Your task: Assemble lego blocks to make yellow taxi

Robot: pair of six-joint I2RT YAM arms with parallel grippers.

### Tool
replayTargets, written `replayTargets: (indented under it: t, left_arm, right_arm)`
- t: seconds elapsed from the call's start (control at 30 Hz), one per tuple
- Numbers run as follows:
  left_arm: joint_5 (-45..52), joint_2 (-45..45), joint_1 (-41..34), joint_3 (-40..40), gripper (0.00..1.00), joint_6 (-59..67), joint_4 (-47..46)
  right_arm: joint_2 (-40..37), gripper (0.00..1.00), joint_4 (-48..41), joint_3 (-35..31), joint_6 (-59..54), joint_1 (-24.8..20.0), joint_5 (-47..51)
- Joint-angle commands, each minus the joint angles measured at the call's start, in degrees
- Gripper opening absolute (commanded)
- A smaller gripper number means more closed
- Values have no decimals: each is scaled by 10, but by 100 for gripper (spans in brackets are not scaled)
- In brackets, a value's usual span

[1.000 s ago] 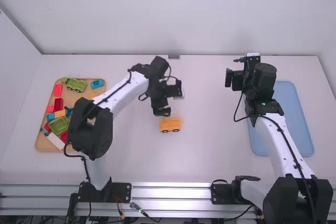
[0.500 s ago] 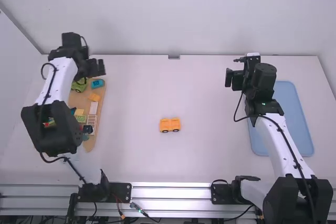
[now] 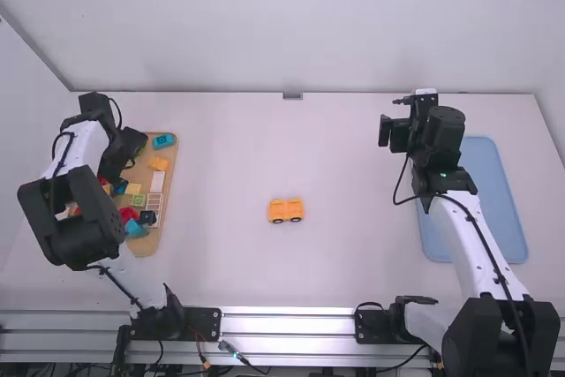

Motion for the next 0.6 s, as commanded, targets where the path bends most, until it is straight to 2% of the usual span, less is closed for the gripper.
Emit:
replayTargets:
  t: [0.0, 0.13, 0.23, 0.37, 0.57]
  left_arm:
    - [-6, -10, -1, -16, 99, -34, 2]
    - [-13, -9, -1, -21, 100, -34, -2]
    - [-21, -9, 0, -23, 93, -36, -3]
    - [-22, -4, -1, -23, 99, -38, -7]
    - [-21, 32, 7, -18, 99, -38, -12]
  right_arm:
    - [3, 99, 2, 23, 3, 1, 2]
    - [3, 99, 1, 23, 3, 2, 2]
    - [3, 99, 1, 23, 4, 1, 1]
    - [3, 99, 0, 23, 3, 1, 1]
    - [3, 99, -1, 23, 3, 1, 2]
